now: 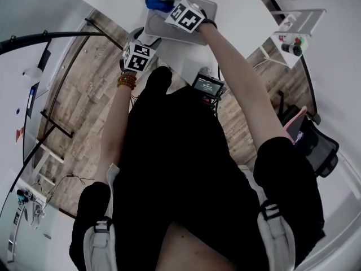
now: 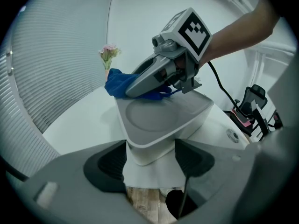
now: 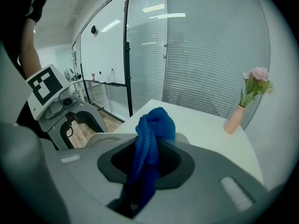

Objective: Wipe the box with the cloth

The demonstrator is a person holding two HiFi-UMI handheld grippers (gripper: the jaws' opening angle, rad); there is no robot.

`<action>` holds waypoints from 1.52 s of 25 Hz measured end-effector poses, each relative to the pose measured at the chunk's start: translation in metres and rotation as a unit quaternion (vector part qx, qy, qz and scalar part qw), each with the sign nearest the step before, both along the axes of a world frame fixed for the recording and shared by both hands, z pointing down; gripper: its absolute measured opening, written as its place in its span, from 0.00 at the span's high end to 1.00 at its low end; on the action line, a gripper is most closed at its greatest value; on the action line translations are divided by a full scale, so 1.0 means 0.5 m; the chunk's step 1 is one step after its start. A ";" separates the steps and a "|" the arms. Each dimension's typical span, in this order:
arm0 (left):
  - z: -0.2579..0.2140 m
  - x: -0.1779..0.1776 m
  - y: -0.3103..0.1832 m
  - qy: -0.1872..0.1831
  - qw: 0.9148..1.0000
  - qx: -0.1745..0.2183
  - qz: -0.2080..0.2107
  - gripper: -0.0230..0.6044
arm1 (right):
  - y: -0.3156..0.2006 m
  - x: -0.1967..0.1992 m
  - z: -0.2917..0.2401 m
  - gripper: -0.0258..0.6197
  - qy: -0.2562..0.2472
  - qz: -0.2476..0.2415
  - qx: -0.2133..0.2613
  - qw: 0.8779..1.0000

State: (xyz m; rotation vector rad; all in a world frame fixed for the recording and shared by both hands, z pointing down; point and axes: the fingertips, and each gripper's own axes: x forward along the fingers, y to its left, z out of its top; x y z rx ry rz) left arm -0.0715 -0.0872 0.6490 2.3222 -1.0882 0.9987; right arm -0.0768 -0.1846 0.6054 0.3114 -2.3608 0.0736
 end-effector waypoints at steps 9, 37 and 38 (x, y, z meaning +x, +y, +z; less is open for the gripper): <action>-0.001 0.002 0.000 -0.002 1.000 -0.003 0.000 0.28 | 0.044 0.003 -0.013 0.79 -0.026 -0.005 0.013 1.000; -0.244 0.031 0.069 0.101 0.988 0.112 -0.024 0.30 | 0.203 0.179 -0.254 0.77 -0.241 0.023 -0.105 0.965; -0.279 0.039 0.058 0.115 0.984 0.129 -0.033 0.31 | 0.193 0.202 -0.286 0.77 -0.259 0.046 -0.086 0.961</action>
